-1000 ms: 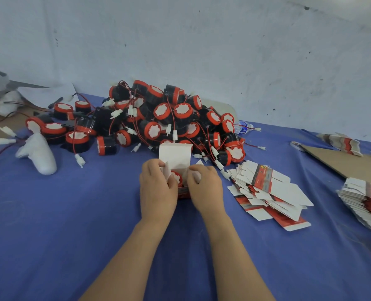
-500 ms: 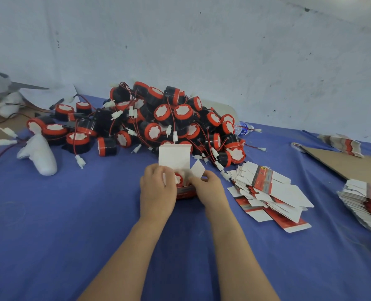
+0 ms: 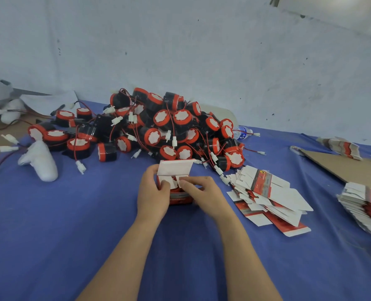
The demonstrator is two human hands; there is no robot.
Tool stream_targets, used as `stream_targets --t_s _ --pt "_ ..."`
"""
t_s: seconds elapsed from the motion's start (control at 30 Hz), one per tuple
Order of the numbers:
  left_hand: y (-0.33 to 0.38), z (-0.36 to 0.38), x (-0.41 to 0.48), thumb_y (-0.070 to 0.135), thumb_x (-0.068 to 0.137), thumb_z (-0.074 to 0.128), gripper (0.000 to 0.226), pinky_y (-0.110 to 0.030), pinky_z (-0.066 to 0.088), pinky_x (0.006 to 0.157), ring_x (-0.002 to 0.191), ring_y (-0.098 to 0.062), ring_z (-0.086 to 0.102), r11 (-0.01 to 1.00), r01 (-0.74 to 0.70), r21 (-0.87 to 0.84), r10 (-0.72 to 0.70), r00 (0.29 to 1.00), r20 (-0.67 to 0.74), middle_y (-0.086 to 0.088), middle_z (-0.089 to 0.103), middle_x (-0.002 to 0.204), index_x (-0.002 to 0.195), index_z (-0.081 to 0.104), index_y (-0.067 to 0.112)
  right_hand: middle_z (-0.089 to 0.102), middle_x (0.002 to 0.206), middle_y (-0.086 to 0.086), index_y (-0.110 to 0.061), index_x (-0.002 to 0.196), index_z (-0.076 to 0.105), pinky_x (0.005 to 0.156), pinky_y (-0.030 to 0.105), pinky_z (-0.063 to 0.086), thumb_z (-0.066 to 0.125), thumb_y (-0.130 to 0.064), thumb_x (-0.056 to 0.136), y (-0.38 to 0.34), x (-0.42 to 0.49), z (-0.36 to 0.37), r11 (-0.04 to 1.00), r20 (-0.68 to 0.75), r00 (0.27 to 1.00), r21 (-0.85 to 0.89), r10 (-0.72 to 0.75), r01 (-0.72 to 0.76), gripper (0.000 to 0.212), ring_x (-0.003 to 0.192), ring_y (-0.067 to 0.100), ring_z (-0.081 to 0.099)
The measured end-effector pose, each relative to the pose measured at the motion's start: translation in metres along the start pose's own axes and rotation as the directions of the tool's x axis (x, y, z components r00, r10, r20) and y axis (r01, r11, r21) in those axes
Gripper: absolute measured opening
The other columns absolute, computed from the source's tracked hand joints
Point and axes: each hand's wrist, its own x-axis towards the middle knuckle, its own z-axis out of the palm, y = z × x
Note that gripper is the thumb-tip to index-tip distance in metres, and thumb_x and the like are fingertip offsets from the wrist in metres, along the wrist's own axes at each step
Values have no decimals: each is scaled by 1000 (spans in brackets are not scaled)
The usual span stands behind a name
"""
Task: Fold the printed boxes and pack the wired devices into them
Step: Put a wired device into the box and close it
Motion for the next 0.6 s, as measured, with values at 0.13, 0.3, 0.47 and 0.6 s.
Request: stream_targets --t_s 0.13,0.3,0.47,0.6 --pt "-1 -2 3 2 93 47 30 -23 43 67 90 -18 55 999 27 -39 -26 999 27 -1 59 111 101 52 30 65 81 -17 -17 98 72 56 4 41 56 -16 95 3 1 10 998 -144 988 39 63 -57 16 67 -7 59" --pt "4 -10 3 1 97 39 35 -32 54 80 106 -17 58 984 87 -157 -65 988 140 4 57 123 86 66 21 54 101 -9 -28 120 43 52 4 39 57 -10 92 7 -1 15 974 -257 953 198 162 -112 36 74 3 51" --pt "-1 -14 3 29 92 60 5 -23 48 85 103 -5 54 992 -94 84 70 967 244 13 51 125 95 63 25 55 128 6 -27 129 53 71 11 46 50 -6 95 8 -4 -2 998 -63 996 -19 59 -61 40 85 5 54" --pt "-7 -16 6 33 89 65 34 -38 45 99 116 -20 48 924 -253 285 167 941 294 8 51 128 121 59 22 61 117 -2 -27 138 47 91 25 53 58 -13 94 13 -7 -18 971 160 976 169 144 -171 47 95 12 63"
